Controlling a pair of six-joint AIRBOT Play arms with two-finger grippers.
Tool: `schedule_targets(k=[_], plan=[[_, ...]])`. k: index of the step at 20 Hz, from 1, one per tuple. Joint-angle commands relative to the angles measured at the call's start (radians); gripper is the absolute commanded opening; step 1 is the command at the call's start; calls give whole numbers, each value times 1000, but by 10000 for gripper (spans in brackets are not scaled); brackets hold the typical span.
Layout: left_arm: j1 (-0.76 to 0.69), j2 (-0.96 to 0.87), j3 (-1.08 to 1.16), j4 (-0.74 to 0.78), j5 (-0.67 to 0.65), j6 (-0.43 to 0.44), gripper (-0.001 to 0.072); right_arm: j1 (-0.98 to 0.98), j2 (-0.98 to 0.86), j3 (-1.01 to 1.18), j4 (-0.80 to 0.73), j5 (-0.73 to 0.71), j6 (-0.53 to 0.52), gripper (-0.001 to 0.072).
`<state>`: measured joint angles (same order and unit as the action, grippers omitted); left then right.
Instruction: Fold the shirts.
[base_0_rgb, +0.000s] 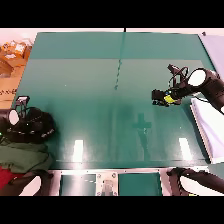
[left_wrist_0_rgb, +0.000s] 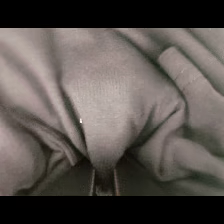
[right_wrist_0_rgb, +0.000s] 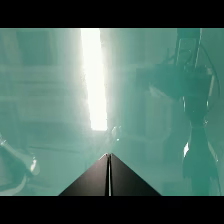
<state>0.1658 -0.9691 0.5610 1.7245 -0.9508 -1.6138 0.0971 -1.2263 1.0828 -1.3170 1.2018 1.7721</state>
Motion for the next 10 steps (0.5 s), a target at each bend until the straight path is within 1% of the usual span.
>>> schedule_targets(k=[1,4,5,6,8,10], plan=[[4,-1,17,-48,9,3,21,0,0,-1,0,0,0,15],[3,3,169,-167,-146,125,20,0,0,-1,1,0,0,15],[-3,3,243,-225,-205,147,20,0,0,-1,1,-1,0,15],[-29,3,323,-267,-256,149,19,1,0,-1,1,-1,0,15],[-129,3,478,-315,-316,145,19,0,0,-1,1,-2,0,15],[-281,2,622,-350,-317,112,19,1,0,-1,1,-4,0,15]])
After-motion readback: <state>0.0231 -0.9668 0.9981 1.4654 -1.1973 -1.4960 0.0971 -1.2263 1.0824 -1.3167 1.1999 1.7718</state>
